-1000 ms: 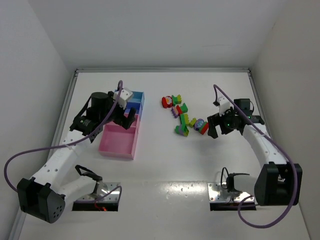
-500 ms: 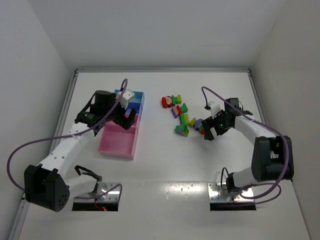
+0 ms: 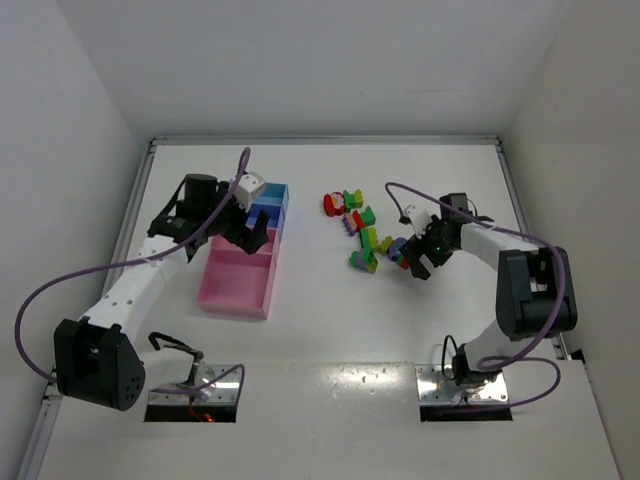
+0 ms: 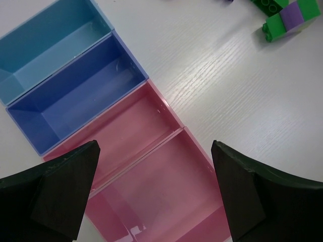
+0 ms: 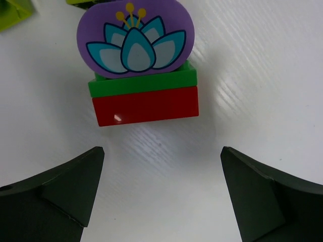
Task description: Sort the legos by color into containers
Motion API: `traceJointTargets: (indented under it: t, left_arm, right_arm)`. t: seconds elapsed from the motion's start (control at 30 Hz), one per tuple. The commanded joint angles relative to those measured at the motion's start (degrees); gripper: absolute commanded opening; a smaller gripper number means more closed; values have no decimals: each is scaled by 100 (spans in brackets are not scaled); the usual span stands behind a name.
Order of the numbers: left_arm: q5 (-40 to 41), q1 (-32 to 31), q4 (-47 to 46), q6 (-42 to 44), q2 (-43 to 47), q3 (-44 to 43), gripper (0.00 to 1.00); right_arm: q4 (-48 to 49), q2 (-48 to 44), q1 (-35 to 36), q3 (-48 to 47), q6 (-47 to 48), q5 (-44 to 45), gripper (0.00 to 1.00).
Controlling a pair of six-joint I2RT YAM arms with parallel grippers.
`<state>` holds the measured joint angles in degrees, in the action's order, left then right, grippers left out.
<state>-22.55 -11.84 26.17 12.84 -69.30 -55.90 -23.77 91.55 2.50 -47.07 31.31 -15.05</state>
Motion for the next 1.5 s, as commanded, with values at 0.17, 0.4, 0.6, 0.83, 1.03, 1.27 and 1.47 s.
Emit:
traceJointTargets:
  t: [0.17, 0.4, 0.6, 0.83, 1.03, 1.27, 1.47]
  left_arm:
    - [-242, 76, -51, 25, -163, -351, 100]
    - [-294, 181, -51, 78, -277, -351, 100]
    - [-294, 182, -51, 78, -277, -351, 100]
    - [-294, 234, -51, 131, -330, -351, 100]
    - [-294, 287, -51, 131, -383, -351, 100]
    - [-294, 287, -51, 184, -383, -351, 100]
    - [-347, 287, -51, 184, -383, -351, 100]
  right_arm:
    - [49, 460, 84, -522, 481, -252, 100]
    - [-215, 785, 242, -874, 420, -428, 100]
    - [-321, 1049, 365, -1191, 306, -429, 100]
    - [-488, 1427, 470, -1533, 306, -376, 100]
    - [-594, 1480, 470, -1586, 306, -323, 92]
    - [-594, 1270, 470, -1314, 358, -200, 87]
    - [-541, 1084, 418, -1050, 411, -200, 87]
